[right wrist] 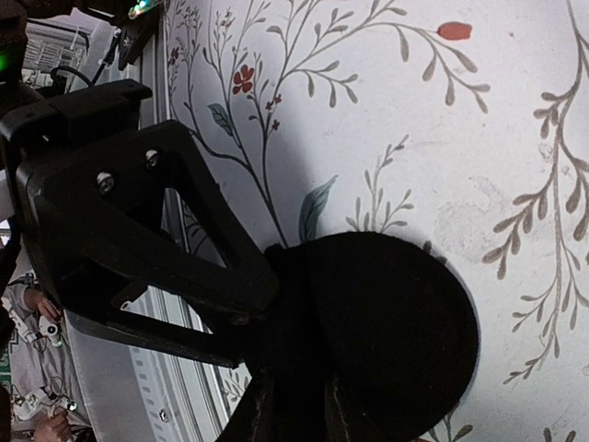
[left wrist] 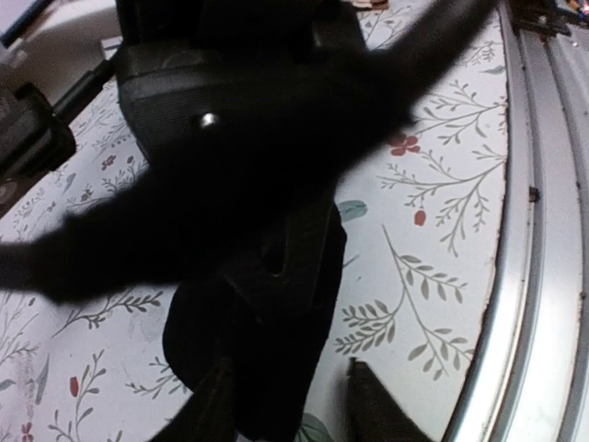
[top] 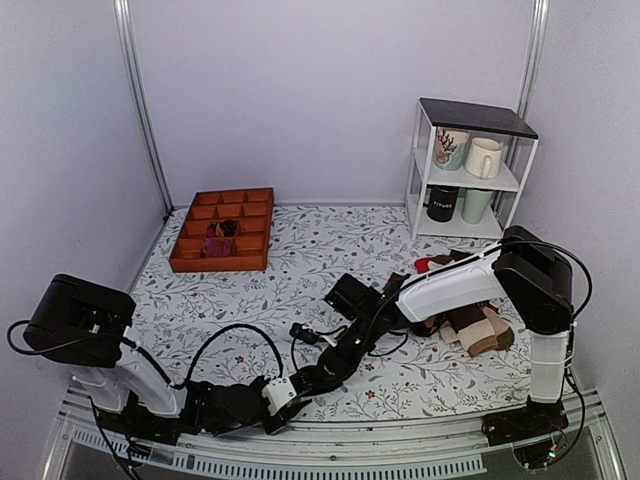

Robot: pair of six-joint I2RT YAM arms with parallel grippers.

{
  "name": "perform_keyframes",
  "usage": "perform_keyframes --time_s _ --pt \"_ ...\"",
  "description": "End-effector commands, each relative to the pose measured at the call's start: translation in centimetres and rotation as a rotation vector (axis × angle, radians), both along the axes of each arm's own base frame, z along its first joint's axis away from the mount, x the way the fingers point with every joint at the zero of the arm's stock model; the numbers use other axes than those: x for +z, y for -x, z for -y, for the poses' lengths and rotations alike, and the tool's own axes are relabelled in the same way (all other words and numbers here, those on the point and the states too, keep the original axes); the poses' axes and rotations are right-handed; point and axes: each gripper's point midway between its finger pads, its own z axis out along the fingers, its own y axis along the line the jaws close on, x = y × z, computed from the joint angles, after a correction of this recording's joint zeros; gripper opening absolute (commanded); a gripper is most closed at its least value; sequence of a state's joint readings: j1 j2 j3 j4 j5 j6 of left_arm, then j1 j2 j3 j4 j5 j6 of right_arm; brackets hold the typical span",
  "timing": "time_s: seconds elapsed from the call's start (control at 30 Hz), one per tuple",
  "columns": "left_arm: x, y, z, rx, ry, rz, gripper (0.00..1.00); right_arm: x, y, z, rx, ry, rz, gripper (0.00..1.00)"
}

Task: Roll the socks
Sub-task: Roll the sock at the center of the board.

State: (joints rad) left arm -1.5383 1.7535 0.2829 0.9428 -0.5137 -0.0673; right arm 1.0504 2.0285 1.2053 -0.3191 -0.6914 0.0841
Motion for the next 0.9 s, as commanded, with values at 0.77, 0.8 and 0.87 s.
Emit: perform_keyframes --time_s 0.77,0.8,0.87 --pt "-6.6 1.8 -5.5 0.155 -0.189 -0.497 0.0 6.7 -0.7 2.3 0.191 -0.563 0.863 0.54" --pt "-6.8 1.8 -5.6 0.158 -0.189 -0.507 0.0 6.8 -0.4 2.1 0.206 -0.569 0.876 0.54" --pt "-7.0 1.8 -5.8 0.163 -0.195 -0.522 0.0 6.7 0.4 1.8 0.237 -0.577 0.887 0.54"
